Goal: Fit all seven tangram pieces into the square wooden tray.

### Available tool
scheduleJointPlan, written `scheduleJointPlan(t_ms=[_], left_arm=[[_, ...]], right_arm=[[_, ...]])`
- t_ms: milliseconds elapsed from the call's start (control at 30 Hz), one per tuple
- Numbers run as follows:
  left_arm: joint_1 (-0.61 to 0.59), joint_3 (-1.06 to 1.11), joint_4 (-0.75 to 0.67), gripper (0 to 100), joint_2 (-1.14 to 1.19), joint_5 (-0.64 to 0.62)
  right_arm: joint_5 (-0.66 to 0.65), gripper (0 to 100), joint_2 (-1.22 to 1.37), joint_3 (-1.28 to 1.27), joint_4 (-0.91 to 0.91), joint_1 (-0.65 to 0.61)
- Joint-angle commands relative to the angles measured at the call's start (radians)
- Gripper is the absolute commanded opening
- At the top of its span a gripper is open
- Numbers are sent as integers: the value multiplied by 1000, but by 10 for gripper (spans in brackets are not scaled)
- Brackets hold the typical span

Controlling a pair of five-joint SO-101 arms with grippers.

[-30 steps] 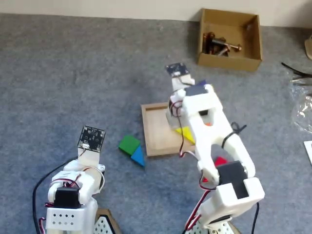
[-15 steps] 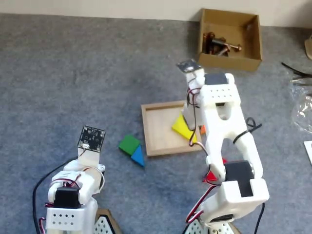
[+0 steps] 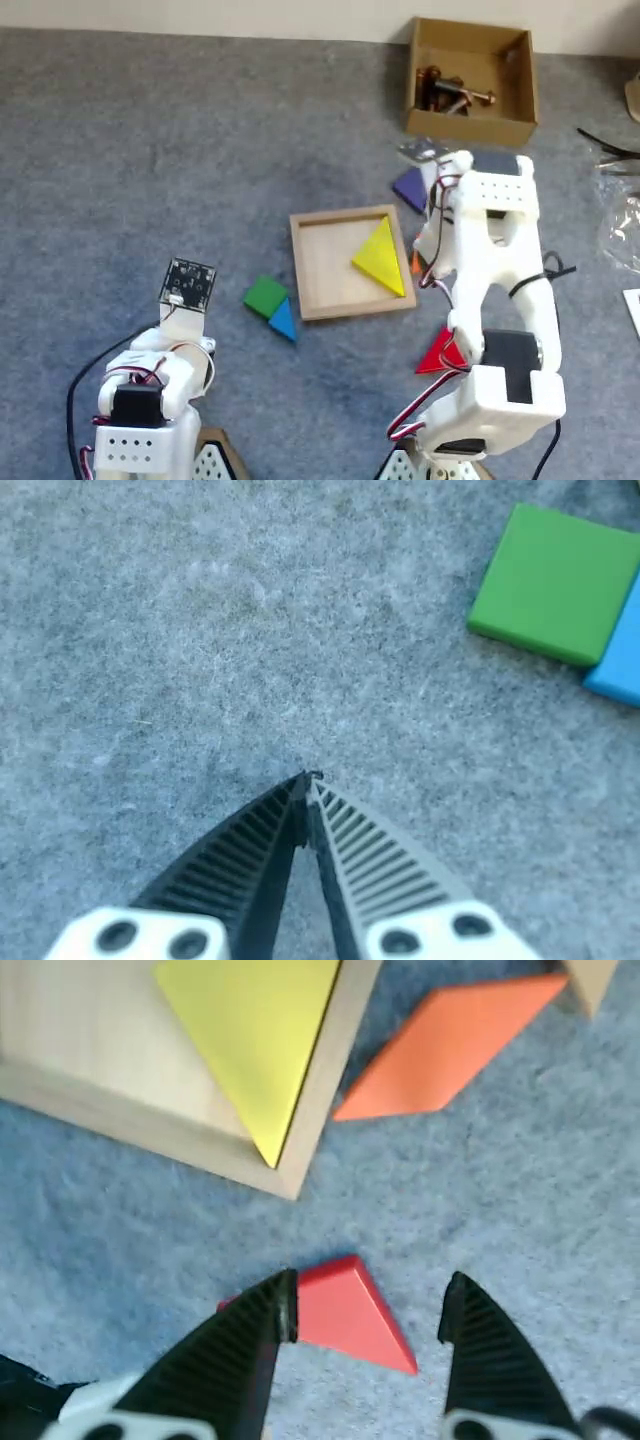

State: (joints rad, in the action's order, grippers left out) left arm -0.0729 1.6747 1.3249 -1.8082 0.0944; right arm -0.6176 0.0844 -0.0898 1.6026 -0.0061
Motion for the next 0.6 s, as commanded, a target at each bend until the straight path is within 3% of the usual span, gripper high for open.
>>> scheduleJointPlan(t_ms=[0, 167, 333, 567], left_arm=[[24, 21, 3, 5, -5, -8], [24, 21, 3, 5, -5, -8], [24, 21, 3, 5, -5, -8], [24, 21, 3, 5, -5, -8]], right_arm=[[-49, 213, -25, 28, 44, 36], [-98, 182, -25, 25, 156, 41], [-98, 106, -24, -56, 157, 36], [-95, 84, -25, -202, 157, 61]])
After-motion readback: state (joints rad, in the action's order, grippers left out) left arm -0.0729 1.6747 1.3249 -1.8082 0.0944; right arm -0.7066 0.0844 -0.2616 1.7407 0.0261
